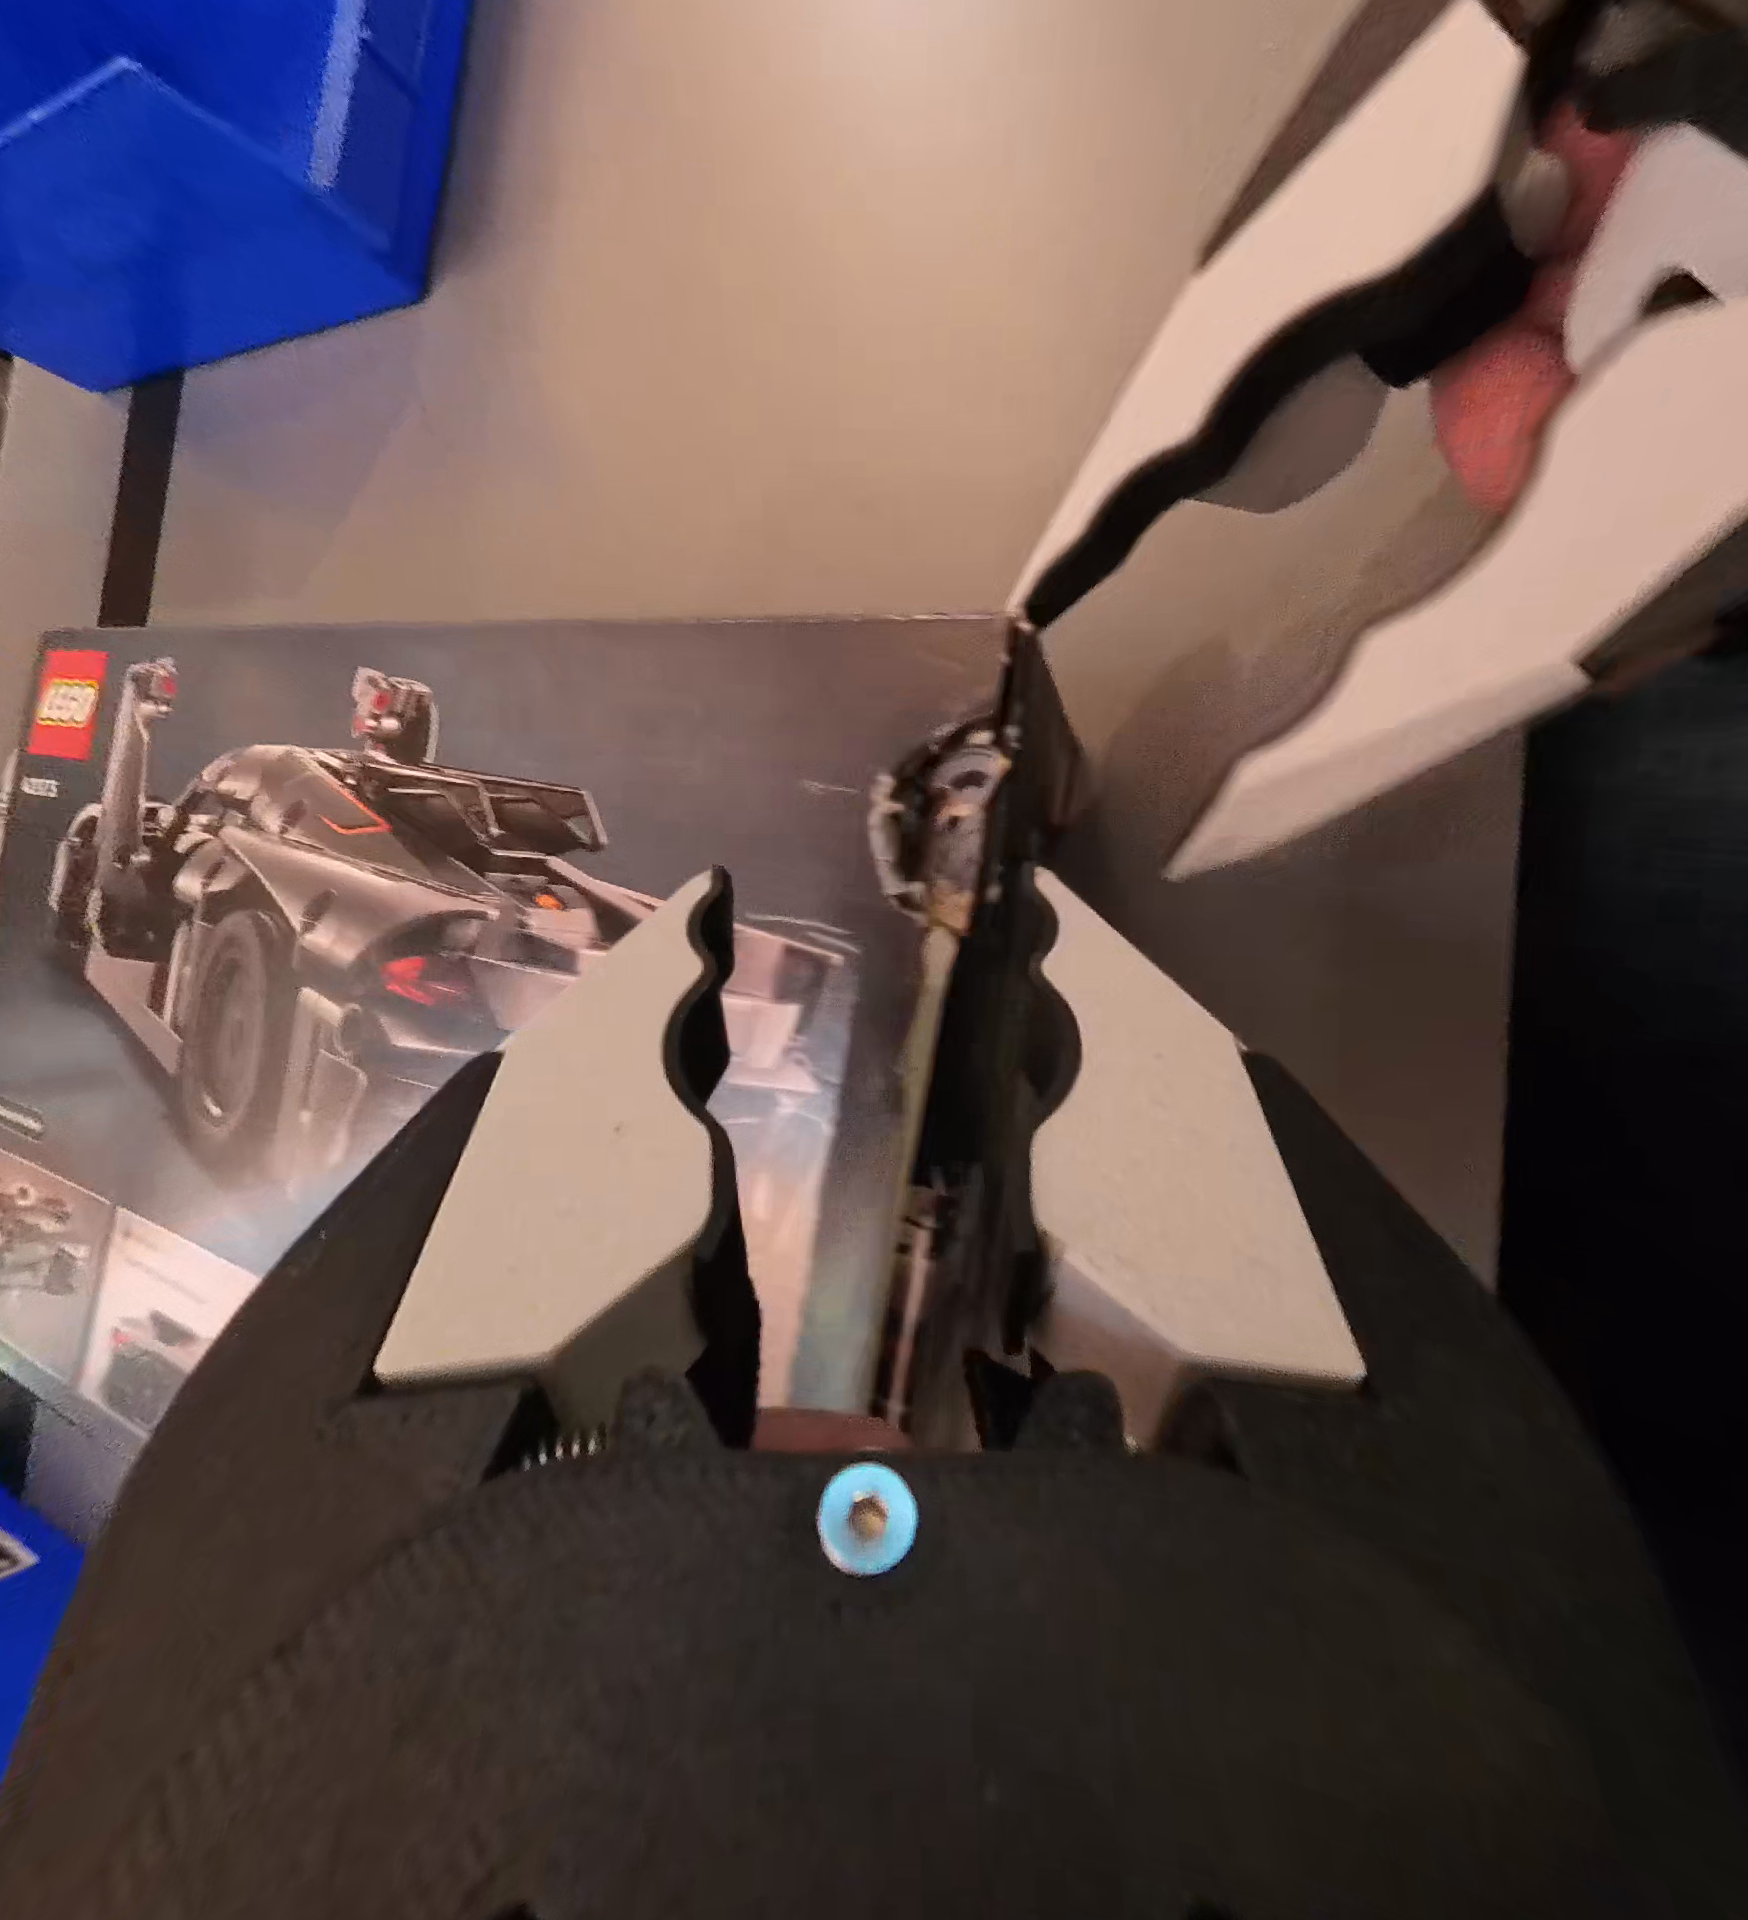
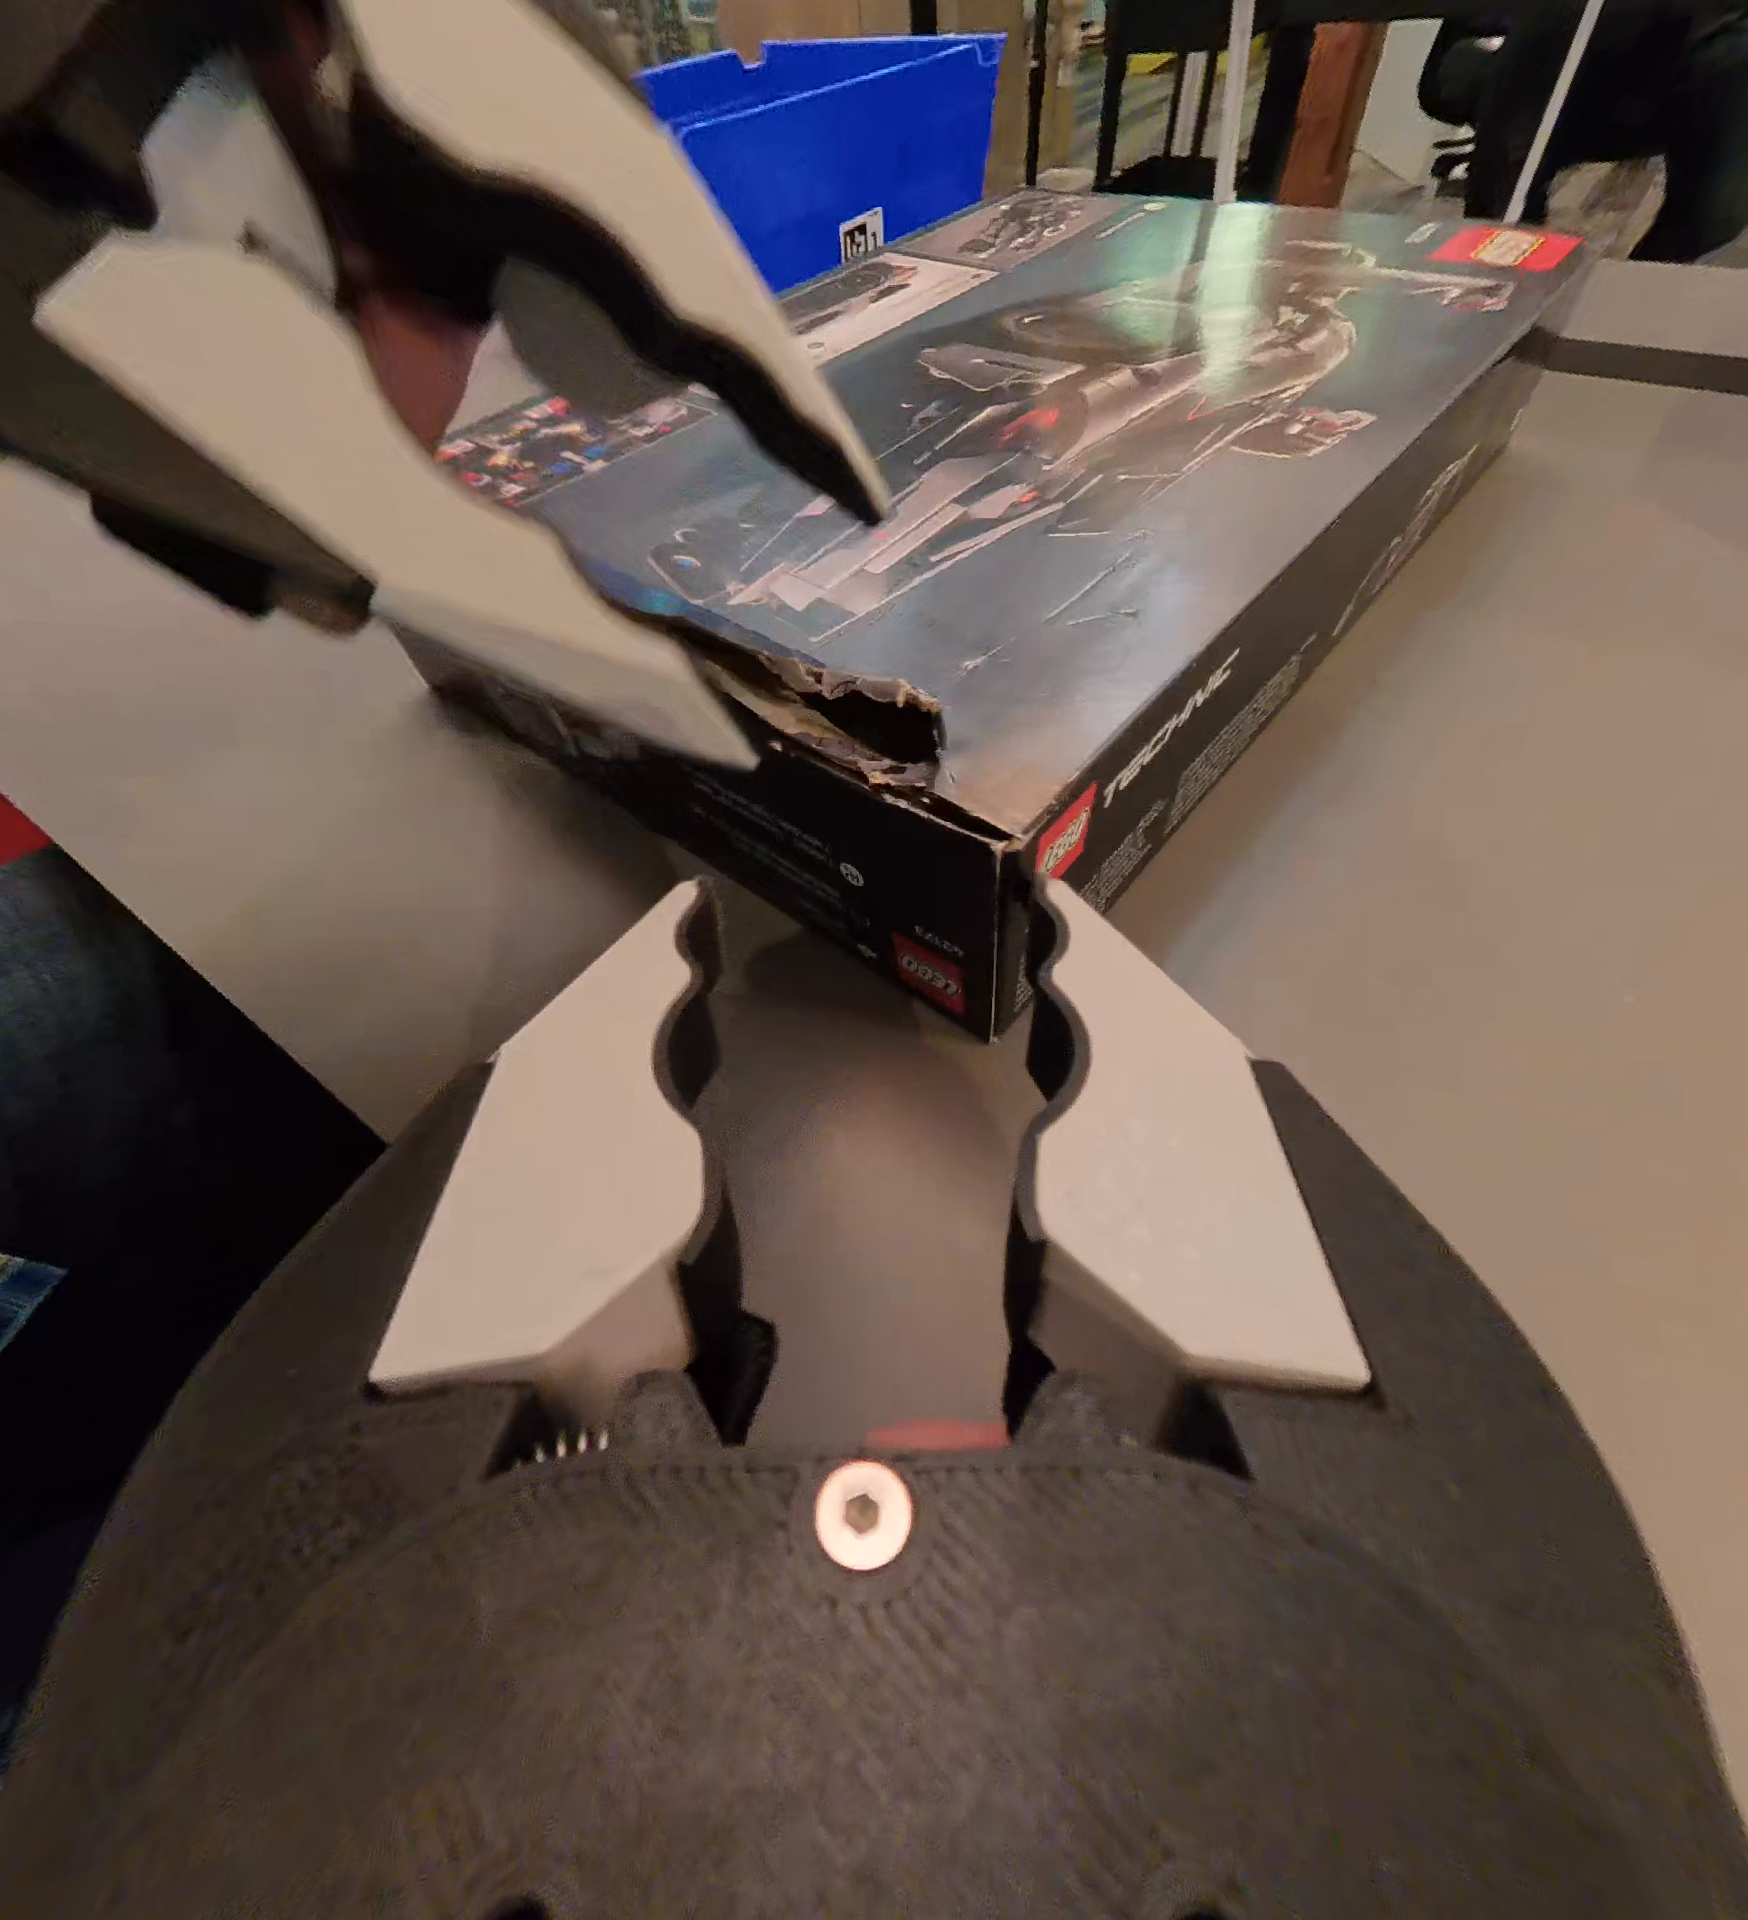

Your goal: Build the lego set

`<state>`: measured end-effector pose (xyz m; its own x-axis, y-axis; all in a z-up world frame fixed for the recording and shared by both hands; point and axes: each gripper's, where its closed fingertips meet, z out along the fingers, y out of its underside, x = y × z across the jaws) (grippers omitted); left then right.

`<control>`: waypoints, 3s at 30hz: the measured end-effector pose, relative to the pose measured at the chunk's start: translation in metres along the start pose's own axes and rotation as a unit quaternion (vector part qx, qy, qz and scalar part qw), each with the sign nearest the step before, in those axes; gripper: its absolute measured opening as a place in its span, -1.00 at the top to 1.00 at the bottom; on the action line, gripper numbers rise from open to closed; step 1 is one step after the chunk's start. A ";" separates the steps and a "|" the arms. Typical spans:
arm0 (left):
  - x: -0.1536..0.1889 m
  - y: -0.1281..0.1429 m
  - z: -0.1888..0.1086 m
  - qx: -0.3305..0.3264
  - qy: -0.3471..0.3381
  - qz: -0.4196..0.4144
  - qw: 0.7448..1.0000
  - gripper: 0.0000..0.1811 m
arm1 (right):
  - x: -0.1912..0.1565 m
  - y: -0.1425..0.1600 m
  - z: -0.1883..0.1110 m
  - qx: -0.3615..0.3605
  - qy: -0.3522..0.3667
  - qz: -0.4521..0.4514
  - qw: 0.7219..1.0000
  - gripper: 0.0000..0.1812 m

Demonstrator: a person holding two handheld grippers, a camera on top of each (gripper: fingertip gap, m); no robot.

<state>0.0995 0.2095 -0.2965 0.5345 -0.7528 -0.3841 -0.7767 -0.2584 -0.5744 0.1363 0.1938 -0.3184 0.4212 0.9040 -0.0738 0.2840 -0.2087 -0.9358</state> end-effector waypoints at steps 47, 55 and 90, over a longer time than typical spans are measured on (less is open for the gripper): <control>-0.010 0.174 -0.082 0.074 -0.224 -0.424 0.875 -0.14 | -0.059 0.009 0.015 0.045 0.007 -0.059 0.997 -0.03; -0.007 0.182 -0.087 0.047 -0.234 -0.394 0.887 0.08 | -0.055 0.008 0.014 0.046 0.001 -0.051 0.998 0.00; -0.008 0.198 -0.099 0.014 -0.169 -0.273 0.947 0.53 | -0.022 0.004 0.007 -0.033 -0.081 -0.036 0.996 0.87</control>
<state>-0.0917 0.1039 -0.3358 0.9334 -0.2742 -0.2314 -0.3479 -0.5337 -0.7708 0.1222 0.1760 -0.3231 0.2549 0.9647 -0.0665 0.3670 -0.1602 -0.9163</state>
